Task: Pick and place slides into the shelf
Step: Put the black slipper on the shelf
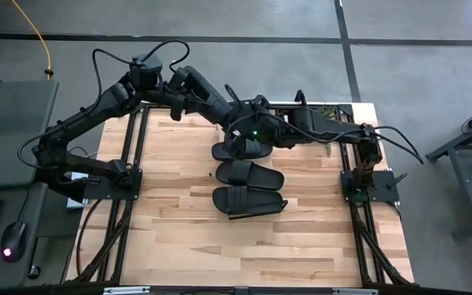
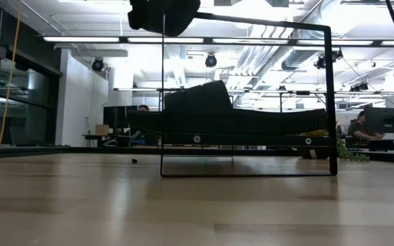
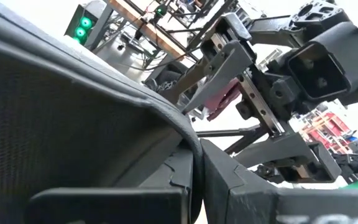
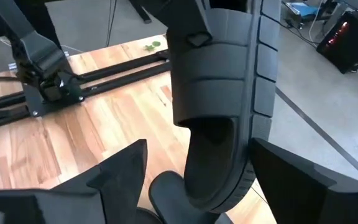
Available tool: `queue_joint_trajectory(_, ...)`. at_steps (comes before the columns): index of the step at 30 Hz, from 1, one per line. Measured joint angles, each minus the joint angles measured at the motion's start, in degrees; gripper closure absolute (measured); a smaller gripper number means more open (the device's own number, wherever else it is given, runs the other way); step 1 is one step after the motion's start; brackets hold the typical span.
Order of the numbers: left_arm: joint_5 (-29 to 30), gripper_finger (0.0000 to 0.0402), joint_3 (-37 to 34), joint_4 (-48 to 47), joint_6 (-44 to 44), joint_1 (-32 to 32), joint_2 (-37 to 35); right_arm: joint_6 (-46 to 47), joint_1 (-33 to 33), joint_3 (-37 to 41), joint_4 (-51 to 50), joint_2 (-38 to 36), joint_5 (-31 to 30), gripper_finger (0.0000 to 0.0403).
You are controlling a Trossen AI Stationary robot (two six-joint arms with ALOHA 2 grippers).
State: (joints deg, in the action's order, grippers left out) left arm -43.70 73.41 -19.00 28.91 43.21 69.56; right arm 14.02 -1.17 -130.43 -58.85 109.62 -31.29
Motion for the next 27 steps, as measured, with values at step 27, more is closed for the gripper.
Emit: queue_joint_trajectory(27, -2.0, 0.0396, 0.1, 16.0, 8.3, 0.0, -7.0, -12.4, -2.2, 0.1, 15.6, 0.0, -0.6, 0.0161)
